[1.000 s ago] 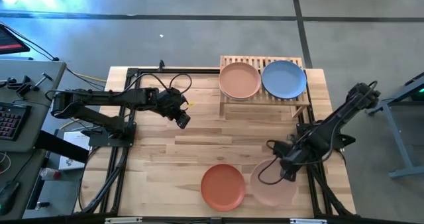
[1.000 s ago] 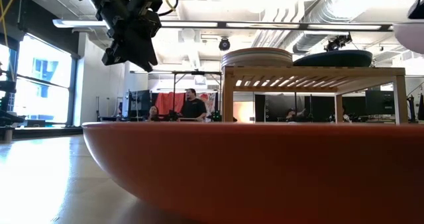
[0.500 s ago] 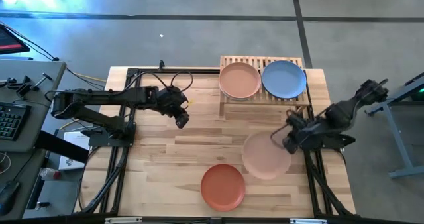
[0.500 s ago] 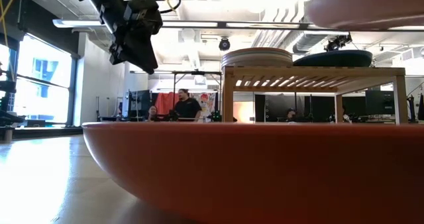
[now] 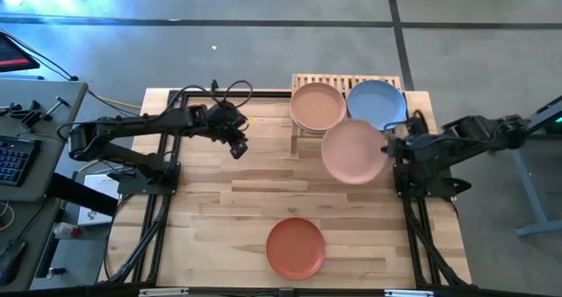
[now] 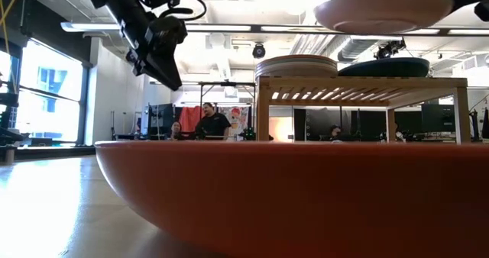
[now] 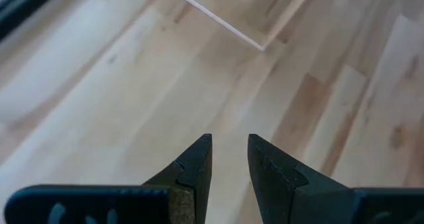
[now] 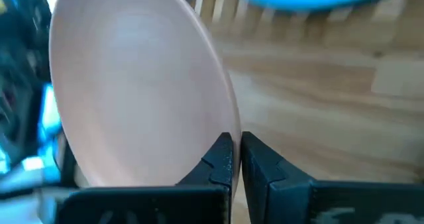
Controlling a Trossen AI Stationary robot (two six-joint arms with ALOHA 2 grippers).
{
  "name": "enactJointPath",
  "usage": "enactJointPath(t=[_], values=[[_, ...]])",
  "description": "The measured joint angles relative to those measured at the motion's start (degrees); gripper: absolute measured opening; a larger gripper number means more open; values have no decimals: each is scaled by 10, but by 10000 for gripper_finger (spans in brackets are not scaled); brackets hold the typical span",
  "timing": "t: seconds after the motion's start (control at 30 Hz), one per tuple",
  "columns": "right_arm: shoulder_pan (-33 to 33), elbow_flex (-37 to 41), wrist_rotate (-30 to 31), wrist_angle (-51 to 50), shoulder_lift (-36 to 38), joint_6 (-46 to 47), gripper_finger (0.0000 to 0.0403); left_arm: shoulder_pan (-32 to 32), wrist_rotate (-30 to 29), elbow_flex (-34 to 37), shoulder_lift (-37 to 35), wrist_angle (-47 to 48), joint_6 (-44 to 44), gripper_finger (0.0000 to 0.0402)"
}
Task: Place and stack plates onto a shelf
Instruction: Stack the light pink plate on top of the blue plate
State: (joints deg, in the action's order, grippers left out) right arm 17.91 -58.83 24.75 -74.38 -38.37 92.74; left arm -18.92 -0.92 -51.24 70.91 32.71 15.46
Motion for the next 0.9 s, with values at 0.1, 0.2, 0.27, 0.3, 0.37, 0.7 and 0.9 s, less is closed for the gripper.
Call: enactJointPath(t=[0.1, 0.2, 0.27, 0.3, 0.37, 0.7, 0.9], values=[[-29, 0, 34, -2, 17, 14, 0, -18, 0, 0, 0, 0, -32, 86], [-56, 0, 69, -2, 29, 23, 0, -36, 0, 0, 0, 0, -60, 86], [-75, 0, 84, -2, 36, 28, 0, -49, 0, 0, 0, 0, -81, 86], [-84, 0, 90, -2, 39, 28, 0, -55, 0, 0, 0, 0, -91, 86], [-104, 0, 99, -2, 44, 30, 0, -66, 0, 0, 0, 0, -111, 86], [-170, -68, 150, 5, 20, -2, 0, -116, 0, 0, 0, 0, -187, 86], [-206, -151, 185, -12, -19, -59, 0, -136, 1, 0, 0, 0, -217, 86]])
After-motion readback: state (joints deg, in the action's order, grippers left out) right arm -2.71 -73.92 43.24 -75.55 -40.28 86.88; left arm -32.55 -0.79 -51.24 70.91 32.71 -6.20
